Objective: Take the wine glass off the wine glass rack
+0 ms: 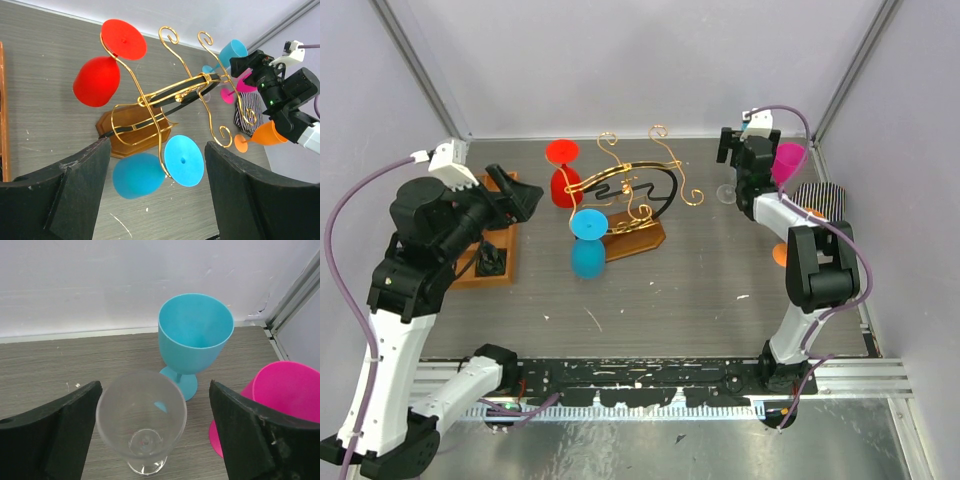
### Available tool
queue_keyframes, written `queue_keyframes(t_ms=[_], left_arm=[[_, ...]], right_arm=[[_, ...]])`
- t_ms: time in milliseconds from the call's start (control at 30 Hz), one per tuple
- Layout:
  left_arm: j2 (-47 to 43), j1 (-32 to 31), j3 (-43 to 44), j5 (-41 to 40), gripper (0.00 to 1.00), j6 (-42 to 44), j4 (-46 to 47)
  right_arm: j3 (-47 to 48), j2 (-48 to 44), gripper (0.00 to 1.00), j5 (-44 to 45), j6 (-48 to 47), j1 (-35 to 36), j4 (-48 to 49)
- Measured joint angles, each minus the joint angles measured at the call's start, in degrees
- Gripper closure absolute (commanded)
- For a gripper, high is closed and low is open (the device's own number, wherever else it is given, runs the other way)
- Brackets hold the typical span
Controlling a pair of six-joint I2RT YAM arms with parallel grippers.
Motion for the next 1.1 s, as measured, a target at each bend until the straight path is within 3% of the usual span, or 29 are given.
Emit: queue_keyframes(t_ms=[300,467,533,633,833,1000,1100], left_arm=[[-0.22,0.0,-0.63,-1.81,0.18,0.0,-0.07],[0.02,0.0,-0.63,-2.01,0.18,-0.02,-0.13],[0.42,0.0,-0.63,-2.12,0.18,-0.07,-0.35],[1.29,0.0,-0.63,-2.49,0.18,-0.37,-0.74],[3.85,0.0,-0.72,-3.48,0.17,-1.84,-2.14],[6.01,0.0,-1.16,-4.42,0.17,-3.15,-3.04],[5.88,0.0,-1.55,-5.42,0.17,-3.52,-3.5]], right_arm=[[1.55,-0.15,0.0,0.59,-1.86,1.81,-1.77],[3.8,-3.74,0.0,0.83,-3.28,2.95,-7.8],[5.99,-6.25,0.06,0.72,-3.37,3.5,-11.72],[15.56,-9.14,0.17,-3.43,-0.48,4.81,-22.77],[41.29,-8.33,0.23,-17.53,6.99,12.28,-42.86],[59.84,-0.07,0.27,-31.52,15.5,19.45,-55.17],[65.07,6.56,0.28,-39.06,22.99,19.82,-58.86]])
